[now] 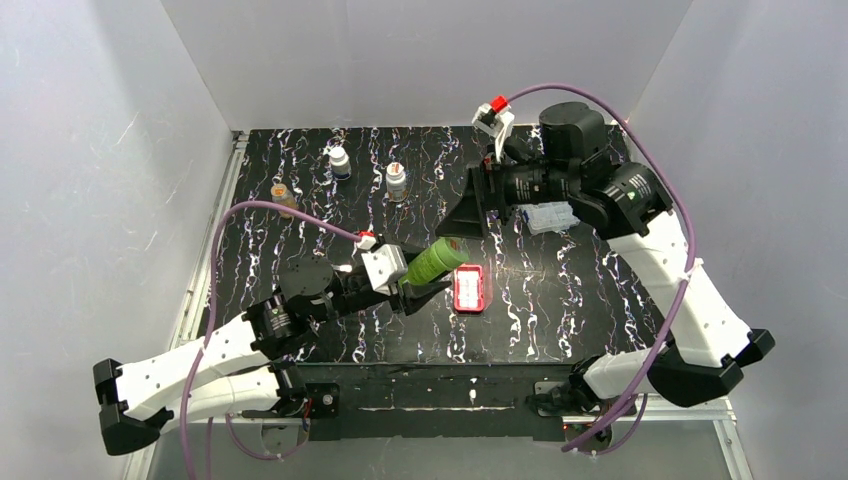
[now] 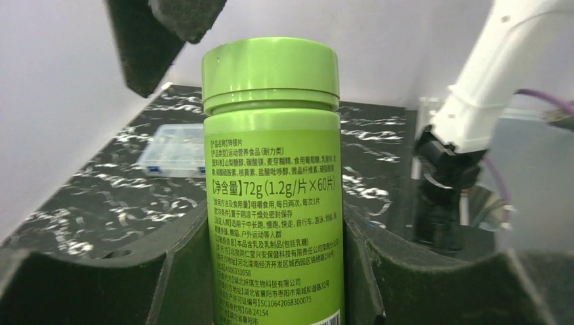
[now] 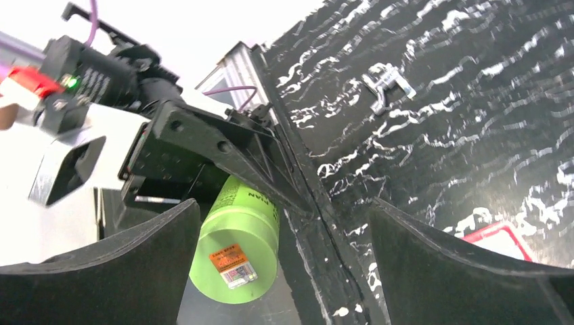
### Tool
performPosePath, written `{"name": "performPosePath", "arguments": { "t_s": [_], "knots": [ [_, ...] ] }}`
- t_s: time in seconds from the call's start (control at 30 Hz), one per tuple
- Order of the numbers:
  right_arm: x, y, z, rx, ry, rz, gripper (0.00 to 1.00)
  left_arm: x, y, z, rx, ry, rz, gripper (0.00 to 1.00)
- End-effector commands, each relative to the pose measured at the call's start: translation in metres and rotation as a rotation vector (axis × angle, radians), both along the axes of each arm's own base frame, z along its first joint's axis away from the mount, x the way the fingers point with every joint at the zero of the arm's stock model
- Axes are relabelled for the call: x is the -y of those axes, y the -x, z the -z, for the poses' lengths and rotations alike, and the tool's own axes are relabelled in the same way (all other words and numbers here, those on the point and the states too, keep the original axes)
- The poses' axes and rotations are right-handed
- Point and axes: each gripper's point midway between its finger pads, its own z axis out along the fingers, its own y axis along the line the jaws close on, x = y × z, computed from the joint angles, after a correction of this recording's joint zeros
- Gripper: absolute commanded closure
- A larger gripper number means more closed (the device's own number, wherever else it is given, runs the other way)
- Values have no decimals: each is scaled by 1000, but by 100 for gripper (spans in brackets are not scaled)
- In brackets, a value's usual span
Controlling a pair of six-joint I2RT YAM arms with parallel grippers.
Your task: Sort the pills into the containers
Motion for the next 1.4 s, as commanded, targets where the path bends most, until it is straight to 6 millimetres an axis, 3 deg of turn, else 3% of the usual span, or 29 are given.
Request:
{"name": "performPosePath", "arguments": {
  "t_s": [0.0, 0.13, 0.53, 0.87, 1.13, 1.23, 1.37],
  "knots": [
    [11, -13, 22, -164, 124, 156, 2, -14, -33, -14, 166, -10, -189, 100],
    [7, -9, 31, -276, 119, 163, 2, -18, -49, -4, 230, -61, -266, 100],
    [-6, -9, 38, -390, 77, 144, 2, -18, -60, 10, 257, -108, -319, 100],
    [-6, -9, 41, -391, 93, 140, 36, -20, -65, 16, 232, -130, -346, 100],
    [2, -16, 36, -239, 115, 132, 66, -17, -40, 6, 131, -62, -228, 100],
    [5, -20, 25, -128, 96, 128, 70, -20, -23, -3, 86, -8, -161, 100],
    [-3, -12, 11, -57, 24, 25, 72, -21, 4, -20, 41, 56, -37, 100]
  ]
}}
